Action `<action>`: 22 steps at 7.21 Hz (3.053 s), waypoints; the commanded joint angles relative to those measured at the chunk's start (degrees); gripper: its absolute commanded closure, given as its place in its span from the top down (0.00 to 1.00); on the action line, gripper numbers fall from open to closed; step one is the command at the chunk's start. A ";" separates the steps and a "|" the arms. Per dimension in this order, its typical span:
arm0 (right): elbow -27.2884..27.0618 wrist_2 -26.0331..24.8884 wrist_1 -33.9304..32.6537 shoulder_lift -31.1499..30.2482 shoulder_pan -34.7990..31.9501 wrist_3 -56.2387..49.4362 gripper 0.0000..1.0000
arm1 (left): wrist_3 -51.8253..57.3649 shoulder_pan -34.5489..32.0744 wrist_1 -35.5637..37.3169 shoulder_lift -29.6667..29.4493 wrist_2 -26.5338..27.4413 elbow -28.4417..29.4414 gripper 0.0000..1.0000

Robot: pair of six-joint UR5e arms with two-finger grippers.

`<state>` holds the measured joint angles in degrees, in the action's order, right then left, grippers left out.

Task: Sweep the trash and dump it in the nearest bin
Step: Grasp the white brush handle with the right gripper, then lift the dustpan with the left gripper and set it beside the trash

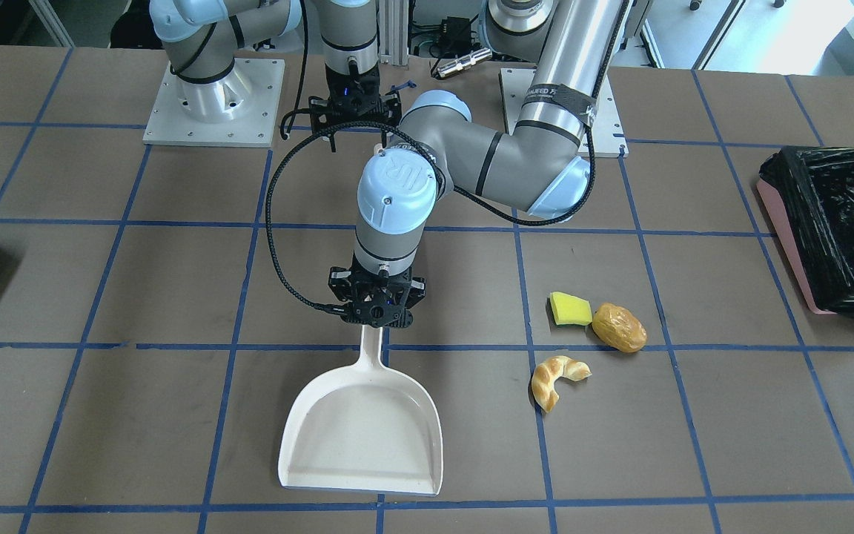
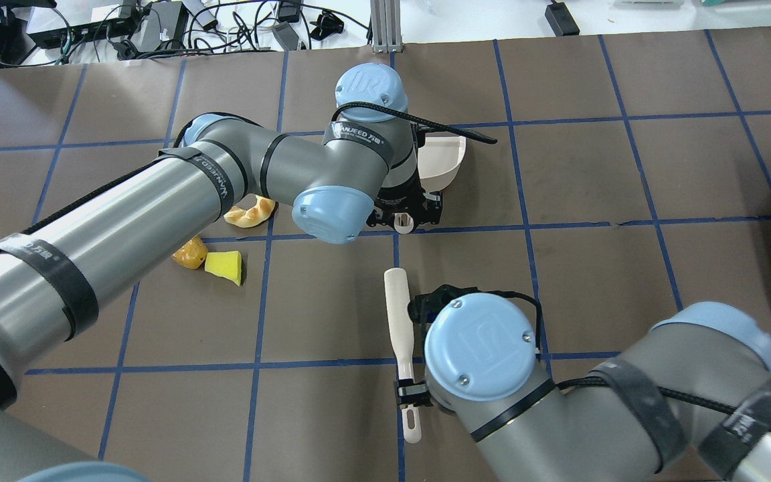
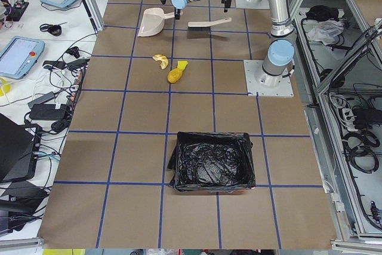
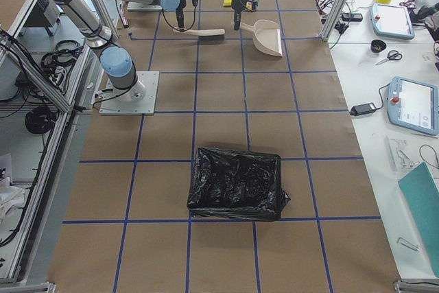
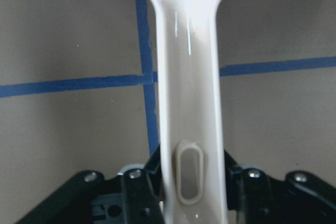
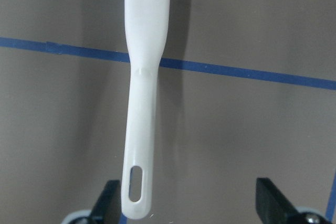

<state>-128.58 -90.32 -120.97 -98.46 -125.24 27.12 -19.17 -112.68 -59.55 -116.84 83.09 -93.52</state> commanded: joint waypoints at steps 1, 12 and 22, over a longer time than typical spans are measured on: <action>-0.09 -0.21 -2.16 3.78 -2.90 1.97 0.89 | -0.78 0.01 0.05 -0.23 -0.12 -0.35 0.91; 0.09 0.76 -7.79 11.01 -4.14 6.36 0.66 | -0.78 0.01 -0.39 0.21 0.49 0.53 0.00; 0.17 0.84 -7.61 10.84 -1.85 7.42 0.21 | 66.77 41.80 -32.65 10.39 10.89 13.20 0.00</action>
<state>-128.44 -89.54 -128.24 -87.63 -127.26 34.63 33.62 -76.14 -90.90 -108.72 88.02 -78.93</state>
